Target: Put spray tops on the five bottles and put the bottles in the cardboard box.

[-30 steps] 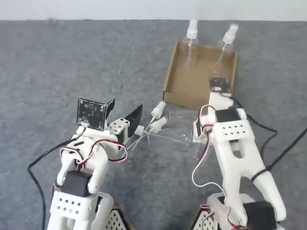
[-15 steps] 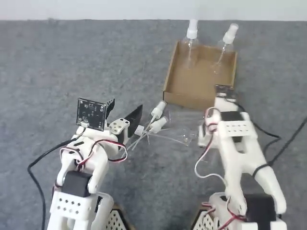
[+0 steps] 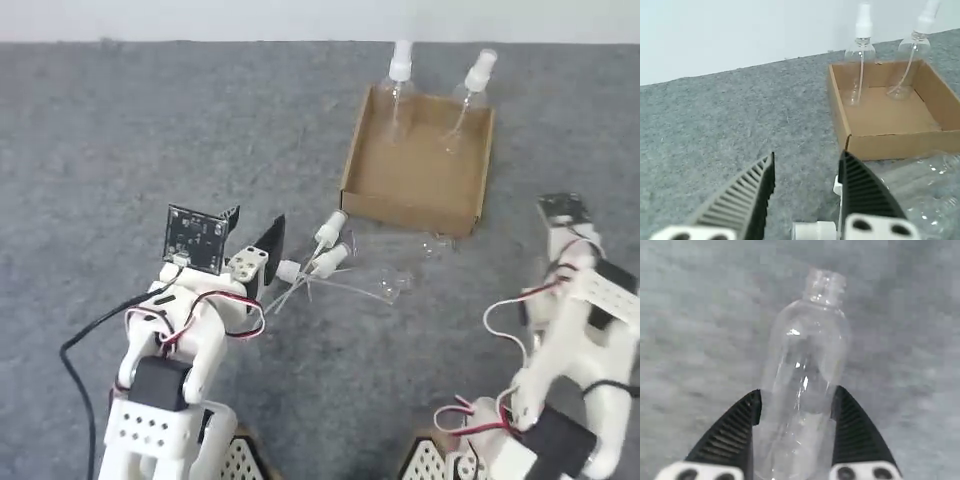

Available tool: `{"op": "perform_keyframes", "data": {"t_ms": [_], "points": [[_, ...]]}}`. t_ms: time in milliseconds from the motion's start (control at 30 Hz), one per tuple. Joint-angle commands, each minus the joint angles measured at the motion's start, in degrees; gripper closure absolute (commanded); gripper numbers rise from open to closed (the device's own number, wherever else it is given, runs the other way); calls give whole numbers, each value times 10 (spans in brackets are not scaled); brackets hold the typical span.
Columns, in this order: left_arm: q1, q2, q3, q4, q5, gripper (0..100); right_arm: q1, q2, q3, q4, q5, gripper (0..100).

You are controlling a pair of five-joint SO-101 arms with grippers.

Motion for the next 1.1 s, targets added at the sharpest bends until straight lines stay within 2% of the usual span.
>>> {"op": "perform_keyframes", "data": {"t_ms": [0, 133, 267, 367, 533, 833, 1067], "points": [[-1, 29, -49, 27, -10, 804, 35, 3, -9, -19, 33, 964], [-1, 136, -108, 54, -18, 804, 36, 3, -9, -19, 62, 964], [-1, 303, -175, 62, -33, 804, 42, 3, -6, -19, 66, 964], [-1, 430, -247, 106, -30, 804, 43, 3, -5, -15, 65, 963], [-1, 588, -334, 153, 26, 803, 42, 3, -5, -15, 65, 963], [-2, 680, -390, 179, 127, 800, 42, 3, -5, -14, 65, 963], [-1, 687, -385, 180, 156, 764, 41, 3, -4, -14, 65, 963]]}}
